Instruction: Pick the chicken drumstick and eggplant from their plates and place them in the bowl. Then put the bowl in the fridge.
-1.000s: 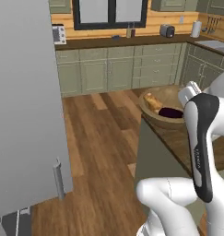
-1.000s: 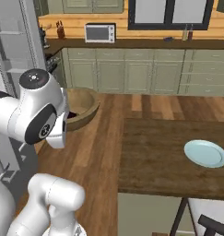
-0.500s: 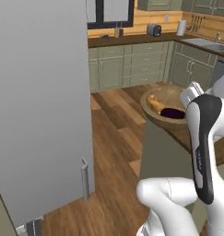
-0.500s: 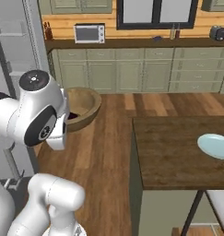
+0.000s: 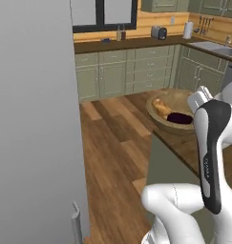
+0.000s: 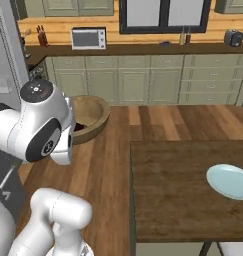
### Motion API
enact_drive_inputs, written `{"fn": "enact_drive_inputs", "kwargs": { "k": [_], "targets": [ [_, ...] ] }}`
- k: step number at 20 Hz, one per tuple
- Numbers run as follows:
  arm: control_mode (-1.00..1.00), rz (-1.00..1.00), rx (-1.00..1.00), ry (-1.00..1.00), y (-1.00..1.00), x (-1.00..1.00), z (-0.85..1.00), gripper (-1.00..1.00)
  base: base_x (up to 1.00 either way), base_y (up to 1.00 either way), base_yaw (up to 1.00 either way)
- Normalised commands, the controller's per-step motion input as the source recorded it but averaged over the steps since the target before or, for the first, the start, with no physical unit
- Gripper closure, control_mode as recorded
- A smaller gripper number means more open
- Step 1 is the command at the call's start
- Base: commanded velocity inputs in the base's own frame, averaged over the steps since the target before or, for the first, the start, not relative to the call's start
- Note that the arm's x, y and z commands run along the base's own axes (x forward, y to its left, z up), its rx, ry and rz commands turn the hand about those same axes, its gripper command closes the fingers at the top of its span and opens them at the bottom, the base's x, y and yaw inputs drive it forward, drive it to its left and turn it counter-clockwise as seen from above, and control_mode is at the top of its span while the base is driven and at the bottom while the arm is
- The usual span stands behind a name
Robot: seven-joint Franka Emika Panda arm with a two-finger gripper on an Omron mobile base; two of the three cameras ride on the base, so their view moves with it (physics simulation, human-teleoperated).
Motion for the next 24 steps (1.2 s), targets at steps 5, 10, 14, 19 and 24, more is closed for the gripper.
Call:
{"fn": "enact_drive_inputs", "kwargs": {
  "k": [5,10,14,19,24],
  "targets": [
    [1.0,0.0,0.0,0.0,0.0,0.0,0.0,1.0,0.82,-0.63,0.07],
    [1.0,0.0,0.0,0.0,0.0,0.0,0.0,1.0,0.81,-0.67,0.21],
    [1.0,0.0,0.0,0.0,0.0,0.0,0.0,1.0,1.0,0.01,0.09],
    [1.0,0.0,0.0,0.0,0.0,0.0,0.0,1.0,0.45,0.09,0.43],
    [1.0,0.0,0.0,0.0,0.0,0.0,0.0,1.0,0.19,-0.22,0.79]
  ]
}}
